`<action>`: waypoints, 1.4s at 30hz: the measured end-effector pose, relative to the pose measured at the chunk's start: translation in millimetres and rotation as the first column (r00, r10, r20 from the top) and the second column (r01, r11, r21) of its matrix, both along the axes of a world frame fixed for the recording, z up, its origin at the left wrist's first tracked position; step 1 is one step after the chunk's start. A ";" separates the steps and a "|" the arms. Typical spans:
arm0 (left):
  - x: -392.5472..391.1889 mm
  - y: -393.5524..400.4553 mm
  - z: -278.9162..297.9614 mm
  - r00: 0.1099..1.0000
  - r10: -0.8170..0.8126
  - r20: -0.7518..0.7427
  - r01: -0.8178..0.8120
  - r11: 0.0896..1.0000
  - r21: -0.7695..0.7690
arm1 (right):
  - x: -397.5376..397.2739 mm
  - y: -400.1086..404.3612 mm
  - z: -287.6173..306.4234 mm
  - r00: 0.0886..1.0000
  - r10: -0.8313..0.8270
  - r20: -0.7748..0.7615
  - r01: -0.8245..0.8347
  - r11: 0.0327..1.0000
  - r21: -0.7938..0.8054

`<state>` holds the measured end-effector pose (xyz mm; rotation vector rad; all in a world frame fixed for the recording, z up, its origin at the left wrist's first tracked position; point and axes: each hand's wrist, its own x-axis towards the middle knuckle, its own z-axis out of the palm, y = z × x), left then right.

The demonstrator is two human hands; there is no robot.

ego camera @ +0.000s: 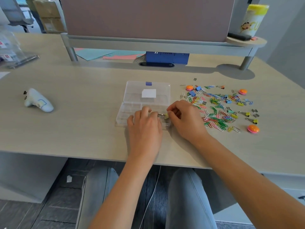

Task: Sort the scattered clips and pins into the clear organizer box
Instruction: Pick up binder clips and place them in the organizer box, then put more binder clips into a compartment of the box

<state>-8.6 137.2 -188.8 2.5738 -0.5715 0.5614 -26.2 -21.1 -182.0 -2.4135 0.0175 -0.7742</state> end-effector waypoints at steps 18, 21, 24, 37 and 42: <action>49.9 -114.4 59.2 0.962 -0.206 -0.180 0.220 0.974 0.061 | 14.8 -117.4 37.8 0.880 -0.409 -0.243 0.430 0.902 0.039; 74.5 -143.9 57.5 0.957 -0.211 -0.200 0.239 0.962 0.131 | 40.0 -146.6 37.8 0.860 -0.400 -0.318 0.429 0.903 0.026; 96.7 -164.8 54.6 0.957 -0.199 -0.211 0.241 0.950 0.198 | 65.9 -165.9 36.6 0.849 -0.381 -0.366 0.418 0.908 0.023; 124.0 -188.2 34.0 0.956 -0.209 -0.207 0.246 0.954 0.169 | 110.7 -177.8 28.3 0.820 -0.374 -0.434 0.398 0.916 -0.036; 119.4 -177.6 43.5 0.897 -0.256 -0.361 0.211 0.964 -0.160 | 105.2 -173.1 27.5 0.873 -0.311 -0.376 0.361 0.930 0.068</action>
